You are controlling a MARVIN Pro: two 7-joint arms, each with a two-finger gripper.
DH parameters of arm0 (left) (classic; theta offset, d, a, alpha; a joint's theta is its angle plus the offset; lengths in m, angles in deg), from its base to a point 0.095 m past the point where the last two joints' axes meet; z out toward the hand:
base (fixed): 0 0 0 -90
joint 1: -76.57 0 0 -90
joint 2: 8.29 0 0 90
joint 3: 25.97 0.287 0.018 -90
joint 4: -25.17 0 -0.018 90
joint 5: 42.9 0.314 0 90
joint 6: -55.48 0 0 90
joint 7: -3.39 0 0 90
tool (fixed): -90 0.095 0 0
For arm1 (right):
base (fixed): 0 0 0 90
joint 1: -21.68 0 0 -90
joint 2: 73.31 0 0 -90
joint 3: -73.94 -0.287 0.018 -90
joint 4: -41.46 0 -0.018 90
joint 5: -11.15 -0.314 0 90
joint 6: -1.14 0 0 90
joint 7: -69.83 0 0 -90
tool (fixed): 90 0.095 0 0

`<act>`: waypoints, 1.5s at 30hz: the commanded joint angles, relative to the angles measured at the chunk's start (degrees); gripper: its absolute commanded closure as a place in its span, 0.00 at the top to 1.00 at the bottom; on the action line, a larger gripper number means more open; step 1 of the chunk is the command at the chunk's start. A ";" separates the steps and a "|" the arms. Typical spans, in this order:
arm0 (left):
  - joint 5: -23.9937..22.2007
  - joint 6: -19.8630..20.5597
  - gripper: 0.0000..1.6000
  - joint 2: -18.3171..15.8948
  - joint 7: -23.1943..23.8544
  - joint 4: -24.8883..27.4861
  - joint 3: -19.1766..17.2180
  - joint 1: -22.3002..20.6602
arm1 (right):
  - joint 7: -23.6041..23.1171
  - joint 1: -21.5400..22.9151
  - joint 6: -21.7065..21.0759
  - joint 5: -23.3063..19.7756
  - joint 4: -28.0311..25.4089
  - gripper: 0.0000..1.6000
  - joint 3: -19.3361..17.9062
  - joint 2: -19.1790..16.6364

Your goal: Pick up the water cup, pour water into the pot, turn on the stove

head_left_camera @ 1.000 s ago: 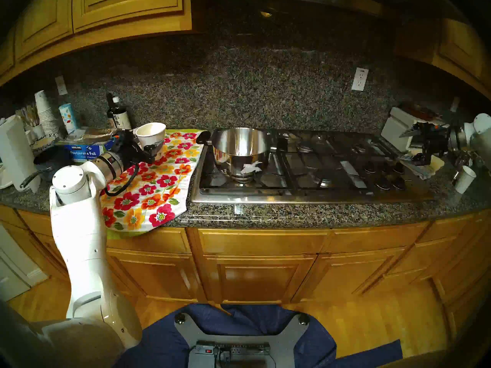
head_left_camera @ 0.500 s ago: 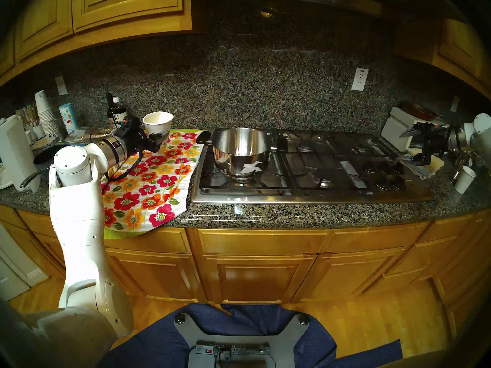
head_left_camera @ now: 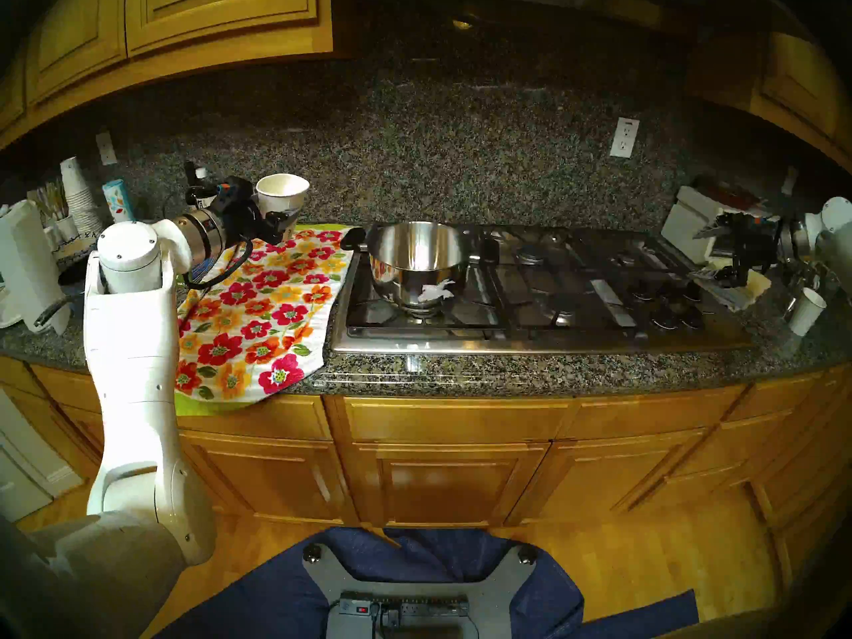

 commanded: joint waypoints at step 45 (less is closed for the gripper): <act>3.20 -3.97 0.53 0.52 -1.02 -1.78 18.20 -13.60 | -0.43 1.71 0.17 -0.44 0.05 1.00 -0.75 -0.10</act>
